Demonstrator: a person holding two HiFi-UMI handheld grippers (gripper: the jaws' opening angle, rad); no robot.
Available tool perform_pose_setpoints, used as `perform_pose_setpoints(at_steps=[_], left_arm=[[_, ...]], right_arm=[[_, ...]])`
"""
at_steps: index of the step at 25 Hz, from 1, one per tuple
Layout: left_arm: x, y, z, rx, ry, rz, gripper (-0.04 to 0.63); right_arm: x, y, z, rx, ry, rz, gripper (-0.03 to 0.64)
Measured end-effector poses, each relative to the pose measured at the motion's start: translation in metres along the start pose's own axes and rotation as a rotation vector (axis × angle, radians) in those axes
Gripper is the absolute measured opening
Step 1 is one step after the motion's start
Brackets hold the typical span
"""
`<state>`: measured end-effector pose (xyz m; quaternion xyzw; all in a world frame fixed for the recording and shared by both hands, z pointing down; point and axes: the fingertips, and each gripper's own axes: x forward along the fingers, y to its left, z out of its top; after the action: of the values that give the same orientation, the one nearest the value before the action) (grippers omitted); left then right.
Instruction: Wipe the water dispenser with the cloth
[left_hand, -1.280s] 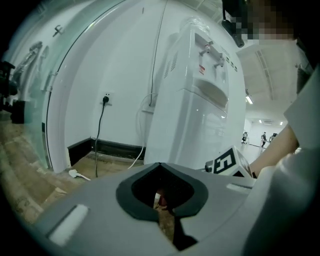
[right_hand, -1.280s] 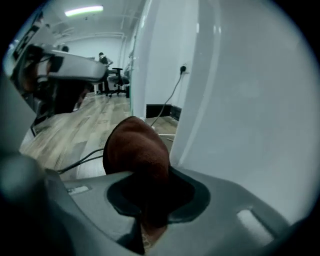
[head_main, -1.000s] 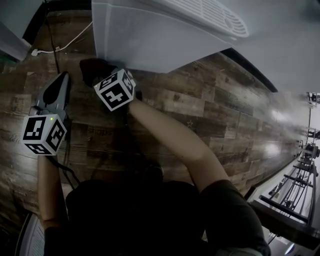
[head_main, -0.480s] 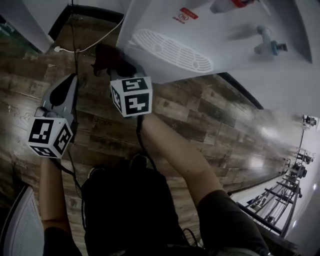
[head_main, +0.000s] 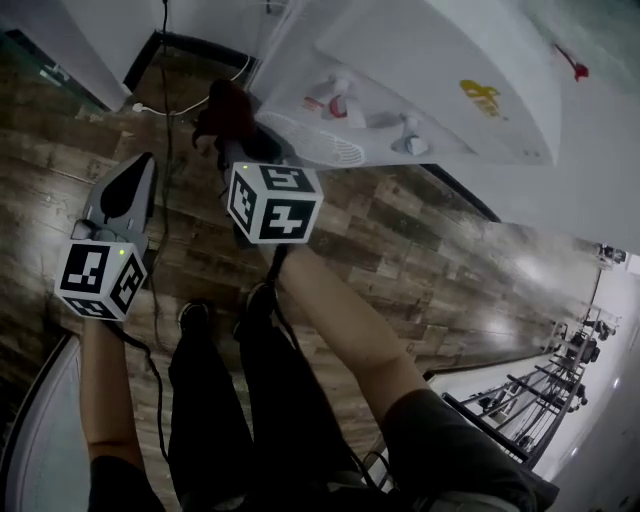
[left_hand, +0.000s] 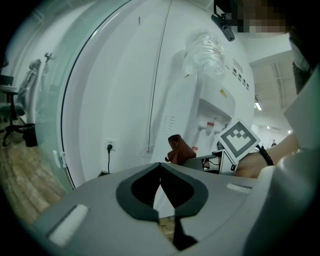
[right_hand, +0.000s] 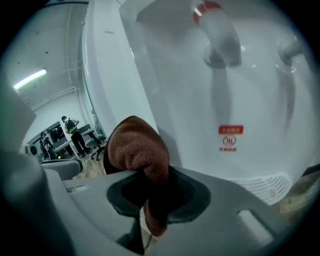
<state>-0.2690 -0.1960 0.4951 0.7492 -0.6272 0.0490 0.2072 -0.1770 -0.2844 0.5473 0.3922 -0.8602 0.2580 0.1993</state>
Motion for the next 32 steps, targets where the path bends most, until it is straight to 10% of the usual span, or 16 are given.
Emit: perform_pose_setpoints(at_steps=[17,32], left_arm=[[-0.049,-0.073,0.175,0.000,-0.011,-0.087,0.020],[-0.146,-0.190,0.231,-0.039,-0.010,-0.324,0.020]], right_arm=[[-0.149,0.061,0.201,0.103,-0.195,-0.004,0.069],[-0.328,0.104,0.189,0.189,-0.201,-0.057,0.069]])
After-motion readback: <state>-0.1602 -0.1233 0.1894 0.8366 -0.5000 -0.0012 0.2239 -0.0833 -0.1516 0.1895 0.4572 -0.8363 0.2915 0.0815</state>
